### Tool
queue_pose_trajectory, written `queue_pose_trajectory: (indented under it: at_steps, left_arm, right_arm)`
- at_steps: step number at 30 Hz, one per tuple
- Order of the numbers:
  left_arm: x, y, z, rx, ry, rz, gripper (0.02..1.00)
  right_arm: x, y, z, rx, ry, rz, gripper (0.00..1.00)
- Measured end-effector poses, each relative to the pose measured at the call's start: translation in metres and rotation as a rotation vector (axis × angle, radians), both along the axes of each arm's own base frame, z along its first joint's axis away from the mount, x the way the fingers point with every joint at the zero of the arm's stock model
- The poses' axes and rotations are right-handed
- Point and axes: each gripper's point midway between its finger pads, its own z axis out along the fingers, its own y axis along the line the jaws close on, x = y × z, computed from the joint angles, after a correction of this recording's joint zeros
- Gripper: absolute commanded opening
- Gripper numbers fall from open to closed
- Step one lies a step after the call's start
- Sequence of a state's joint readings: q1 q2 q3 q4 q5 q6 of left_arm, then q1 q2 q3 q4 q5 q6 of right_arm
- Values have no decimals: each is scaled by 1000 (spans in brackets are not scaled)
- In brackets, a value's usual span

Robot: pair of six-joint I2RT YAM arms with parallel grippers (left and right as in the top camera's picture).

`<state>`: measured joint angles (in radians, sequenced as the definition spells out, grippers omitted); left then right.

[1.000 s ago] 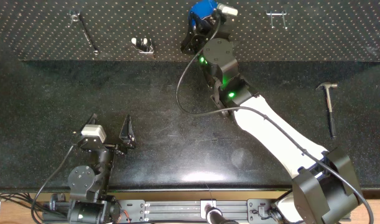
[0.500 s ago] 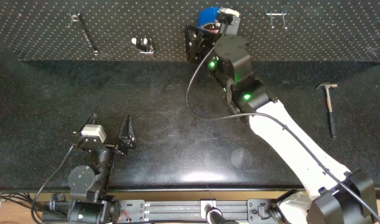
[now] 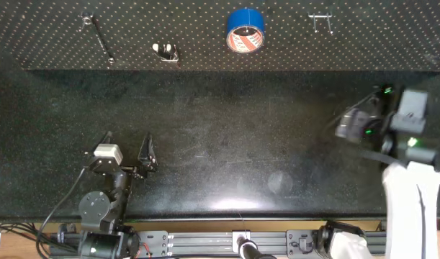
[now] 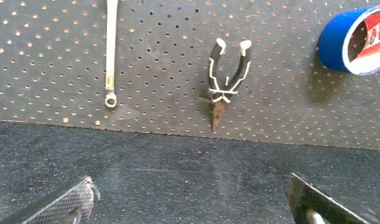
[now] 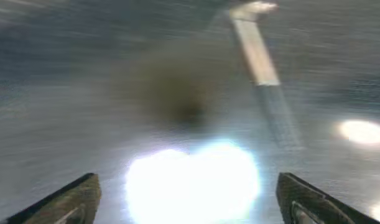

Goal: Place Tools Onto Pegboard

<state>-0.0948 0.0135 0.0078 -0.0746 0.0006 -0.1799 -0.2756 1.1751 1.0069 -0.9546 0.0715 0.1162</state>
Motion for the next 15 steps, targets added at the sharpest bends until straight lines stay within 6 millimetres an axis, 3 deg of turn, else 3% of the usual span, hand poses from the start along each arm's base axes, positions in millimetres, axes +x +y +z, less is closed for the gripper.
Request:
queue_pose_trajectory:
  at_steps: [1, 4, 8, 12, 15]
  left_arm:
    - [0, 0, 0, 0, -2, -1, 993]
    - [0, 0, 1, 0, -2, -1, 993]
    - [0, 0, 1, 0, -2, -1, 993]
    - [0, 0, 0, 0, -2, -1, 993]
    - [0, 0, 1, 0, -2, -1, 993]
  right_arm:
    - [-14, -42, -31, -118, 202, 36, 961]
    - [-24, -52, -94, 56, 407, 198, 963]
    - [-18, -56, -97, 144, 336, 285, 963]
    - [-23, -73, -107, 165, 350, 290, 963]
    - [-8, -95, -117, 179, 421, 315, 963]
